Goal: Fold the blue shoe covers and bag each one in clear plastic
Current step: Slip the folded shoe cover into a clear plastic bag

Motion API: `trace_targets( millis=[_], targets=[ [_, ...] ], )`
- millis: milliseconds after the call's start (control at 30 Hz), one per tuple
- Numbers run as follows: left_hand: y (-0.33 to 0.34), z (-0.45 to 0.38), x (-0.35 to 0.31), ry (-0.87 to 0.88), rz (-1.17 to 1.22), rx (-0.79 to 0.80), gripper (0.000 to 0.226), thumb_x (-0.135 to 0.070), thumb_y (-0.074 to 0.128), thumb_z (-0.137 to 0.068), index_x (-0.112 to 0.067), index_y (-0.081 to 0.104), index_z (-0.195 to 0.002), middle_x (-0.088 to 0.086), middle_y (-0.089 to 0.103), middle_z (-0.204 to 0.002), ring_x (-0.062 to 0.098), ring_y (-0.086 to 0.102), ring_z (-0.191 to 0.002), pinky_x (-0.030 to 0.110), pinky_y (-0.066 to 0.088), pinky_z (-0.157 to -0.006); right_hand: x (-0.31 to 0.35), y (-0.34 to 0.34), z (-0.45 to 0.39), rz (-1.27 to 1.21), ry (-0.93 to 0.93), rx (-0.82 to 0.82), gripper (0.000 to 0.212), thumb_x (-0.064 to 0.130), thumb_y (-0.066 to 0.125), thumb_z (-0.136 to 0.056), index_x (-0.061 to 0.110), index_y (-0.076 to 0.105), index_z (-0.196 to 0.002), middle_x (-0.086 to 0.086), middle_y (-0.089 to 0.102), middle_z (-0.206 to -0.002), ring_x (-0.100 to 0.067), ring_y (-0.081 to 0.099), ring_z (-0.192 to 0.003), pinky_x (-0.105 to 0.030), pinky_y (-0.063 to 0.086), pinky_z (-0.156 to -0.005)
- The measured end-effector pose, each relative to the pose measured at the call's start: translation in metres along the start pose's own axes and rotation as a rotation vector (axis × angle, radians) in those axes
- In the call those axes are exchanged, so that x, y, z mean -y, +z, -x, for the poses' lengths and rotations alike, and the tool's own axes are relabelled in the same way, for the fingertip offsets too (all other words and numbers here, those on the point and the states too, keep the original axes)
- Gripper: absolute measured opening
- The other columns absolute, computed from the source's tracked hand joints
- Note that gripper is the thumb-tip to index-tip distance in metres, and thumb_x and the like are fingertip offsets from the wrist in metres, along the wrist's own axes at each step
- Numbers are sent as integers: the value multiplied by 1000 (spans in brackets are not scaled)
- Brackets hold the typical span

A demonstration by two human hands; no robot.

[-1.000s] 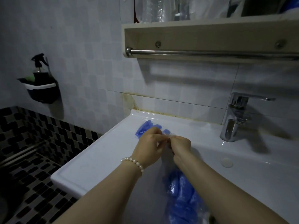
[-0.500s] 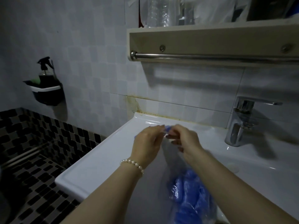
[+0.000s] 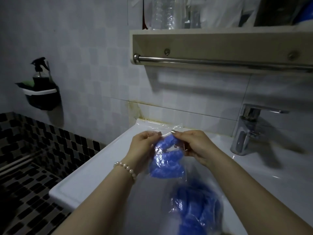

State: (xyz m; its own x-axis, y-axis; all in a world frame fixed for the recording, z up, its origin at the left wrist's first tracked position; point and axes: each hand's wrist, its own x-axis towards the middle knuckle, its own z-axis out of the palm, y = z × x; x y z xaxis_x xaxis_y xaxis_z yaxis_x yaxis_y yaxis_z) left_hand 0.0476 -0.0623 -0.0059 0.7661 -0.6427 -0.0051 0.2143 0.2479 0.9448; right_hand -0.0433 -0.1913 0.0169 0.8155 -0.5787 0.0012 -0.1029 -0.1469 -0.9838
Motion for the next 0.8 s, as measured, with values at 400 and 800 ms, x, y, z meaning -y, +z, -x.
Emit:
trace_targets(
  millis=[400, 800],
  targets=[
    [-7, -6, 4, 5, 75, -19, 12, -6, 55, -92, 4, 59, -97, 14, 72, -89, 27, 71, -83, 35, 59, -72, -8, -2, -3, -69, 45, 34, 5, 10, 71, -80, 7, 70, -76, -5, 66, -65, -15, 59, -58, -25, 50, -56],
    [-3, -4, 5, -15, 43, 0, 11, -7, 53, -94, 2, 57, -98, 16, 70, -92, 33, 71, -79, 44, 58, -74, -6, -9, -3, 39, -19, 34, 8, 11, 68, -83, 10, 72, -76, -5, 72, -70, -14, 61, -58, -23, 49, -57]
  ],
)
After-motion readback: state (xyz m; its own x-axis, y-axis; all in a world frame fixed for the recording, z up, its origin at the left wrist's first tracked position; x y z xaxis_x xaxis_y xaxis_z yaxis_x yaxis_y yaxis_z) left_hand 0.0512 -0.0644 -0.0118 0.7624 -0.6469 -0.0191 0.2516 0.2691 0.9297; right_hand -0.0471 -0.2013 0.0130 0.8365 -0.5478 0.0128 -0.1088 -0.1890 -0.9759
